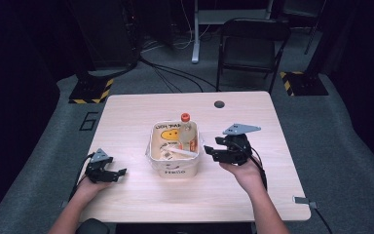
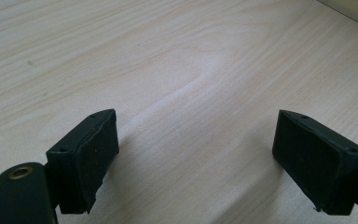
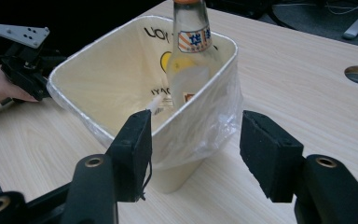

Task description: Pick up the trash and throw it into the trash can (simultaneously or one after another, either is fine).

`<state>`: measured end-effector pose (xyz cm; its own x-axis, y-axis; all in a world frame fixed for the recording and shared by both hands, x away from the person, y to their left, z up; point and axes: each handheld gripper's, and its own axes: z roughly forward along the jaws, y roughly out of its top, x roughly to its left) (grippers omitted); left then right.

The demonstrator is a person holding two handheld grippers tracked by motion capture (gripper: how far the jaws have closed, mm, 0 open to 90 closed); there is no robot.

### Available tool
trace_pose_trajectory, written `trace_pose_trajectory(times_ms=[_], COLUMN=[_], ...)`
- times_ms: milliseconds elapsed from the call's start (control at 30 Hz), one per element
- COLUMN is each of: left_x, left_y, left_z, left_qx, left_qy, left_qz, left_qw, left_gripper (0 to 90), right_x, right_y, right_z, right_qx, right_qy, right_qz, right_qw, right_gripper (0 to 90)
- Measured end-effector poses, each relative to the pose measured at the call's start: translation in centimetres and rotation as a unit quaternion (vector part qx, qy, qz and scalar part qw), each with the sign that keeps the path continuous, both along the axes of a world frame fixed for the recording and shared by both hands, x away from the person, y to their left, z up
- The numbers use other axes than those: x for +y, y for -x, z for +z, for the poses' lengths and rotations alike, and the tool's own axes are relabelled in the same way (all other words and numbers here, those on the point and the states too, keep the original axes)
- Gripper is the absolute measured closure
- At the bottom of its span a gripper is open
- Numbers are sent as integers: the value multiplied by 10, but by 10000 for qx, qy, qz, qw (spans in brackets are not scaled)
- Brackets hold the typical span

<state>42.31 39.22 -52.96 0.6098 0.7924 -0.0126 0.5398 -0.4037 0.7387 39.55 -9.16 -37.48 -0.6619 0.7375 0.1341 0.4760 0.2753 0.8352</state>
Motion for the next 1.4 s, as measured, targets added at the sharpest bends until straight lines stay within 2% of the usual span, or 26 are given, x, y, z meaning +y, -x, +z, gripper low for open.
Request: trace_pose_trajectory(times_ms=[200, 467, 800, 933, 1100, 1167, 1400], left_x=[0, 0, 0, 0, 0, 0, 0], left_y=[0, 1, 0, 0, 0, 0, 0], left_z=[0, 0, 0, 0, 0, 0, 0], left_qx=[-25, -13, -27, -27, -27, -25, -24], left_qy=[2, 0, 3, 3, 3, 4, 8], left_qz=[9, 8, 9, 9, 8, 9, 9], left_qw=[10000, 10000, 10000, 10000, 10000, 10000, 10000], left_gripper=[142, 142, 142, 142, 141, 141, 141], right_x=[-16, -37, -59, -65, -71, -74, -86], right_y=[4, 3, 0, -1, -4, -7, -15], right_z=[-11, -34, -54, -63, -76, -82, -103], right_qx=[-132, -27, -121, -148, -86, 60, 309], right_qy=[33, 5, -54, 57, 225, 238, 444], right_qz=[-172, -437, -766, -885, -1011, -1037, -1323], right_qw=[9998, 9990, 9970, 9960, 9946, 9943, 9897], right_gripper=[431, 432, 429, 428, 423, 415, 416])
